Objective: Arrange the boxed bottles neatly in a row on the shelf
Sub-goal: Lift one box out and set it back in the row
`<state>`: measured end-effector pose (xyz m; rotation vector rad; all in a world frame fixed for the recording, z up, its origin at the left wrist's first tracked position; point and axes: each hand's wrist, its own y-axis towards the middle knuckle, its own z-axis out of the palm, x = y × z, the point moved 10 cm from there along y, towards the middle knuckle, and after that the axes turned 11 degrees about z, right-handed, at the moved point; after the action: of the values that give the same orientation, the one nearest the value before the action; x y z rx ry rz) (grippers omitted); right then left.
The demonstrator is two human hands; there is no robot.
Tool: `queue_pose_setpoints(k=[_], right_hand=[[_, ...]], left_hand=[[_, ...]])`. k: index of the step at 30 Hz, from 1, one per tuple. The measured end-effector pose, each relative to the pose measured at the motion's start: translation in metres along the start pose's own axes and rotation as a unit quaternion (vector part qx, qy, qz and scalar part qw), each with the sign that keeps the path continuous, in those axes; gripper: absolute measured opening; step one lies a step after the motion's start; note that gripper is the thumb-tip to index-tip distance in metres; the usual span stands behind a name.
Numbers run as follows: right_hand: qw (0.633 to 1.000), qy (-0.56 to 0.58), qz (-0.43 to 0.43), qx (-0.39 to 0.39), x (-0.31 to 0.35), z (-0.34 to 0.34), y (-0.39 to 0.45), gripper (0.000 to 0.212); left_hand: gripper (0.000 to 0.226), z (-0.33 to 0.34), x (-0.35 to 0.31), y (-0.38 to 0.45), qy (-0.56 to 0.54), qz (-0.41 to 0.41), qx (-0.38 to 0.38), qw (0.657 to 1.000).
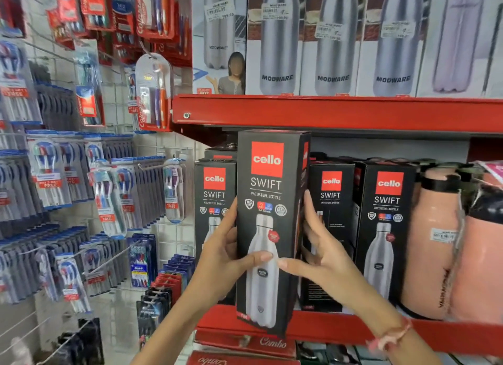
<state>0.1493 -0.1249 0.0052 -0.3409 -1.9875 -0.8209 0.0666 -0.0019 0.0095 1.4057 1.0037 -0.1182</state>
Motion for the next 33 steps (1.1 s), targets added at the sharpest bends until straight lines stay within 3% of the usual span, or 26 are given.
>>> queue_pose_setpoints(k=[4,11,21,23,25,28,30,33], right_hand=[[0.999,-0.049,0.008,-0.004,-0.005,-0.001,0.03,0.108],[0.991,-0.089,0.068,-0.068,-0.047,-0.005,0.058,0.109],[0.982,-0.151,0.065,-0.088,-0.059,0.009,0.053,0.105],[0.978,-0.149,0.039,-0.142,-0.056,0.004,0.041,0.094],[0.957,-0.14,-0.009,-0.256,-0.044,-0.015,0.02,0.072],[0.877,-0.208,-0.071,-0.427,-0.026,-0.041,-0.015,0.057],[0.839,-0.262,-0.005,-0.477,-0.036,-0.052,-0.018,0.075],[0.863,-0.239,0.152,-0.418,-0.077,-0.055,-0.006,0.109]], left_hand=[[0.095,0.005,0.014,0.015,0.059,0.034,-0.032,0.997],[0.098,0.02,0.059,0.019,0.082,0.013,-0.047,0.995],[0.097,0.023,0.086,0.011,0.164,-0.025,-0.018,0.986],[0.096,0.02,0.086,0.006,0.185,-0.032,-0.02,0.982],[0.092,0.017,0.083,-0.001,0.227,-0.037,-0.03,0.973],[0.078,0.017,0.06,-0.009,0.296,0.024,-0.059,0.953],[0.065,0.02,0.038,-0.011,0.34,0.095,-0.089,0.931],[0.051,0.03,0.017,-0.009,0.348,0.144,-0.112,0.919]])
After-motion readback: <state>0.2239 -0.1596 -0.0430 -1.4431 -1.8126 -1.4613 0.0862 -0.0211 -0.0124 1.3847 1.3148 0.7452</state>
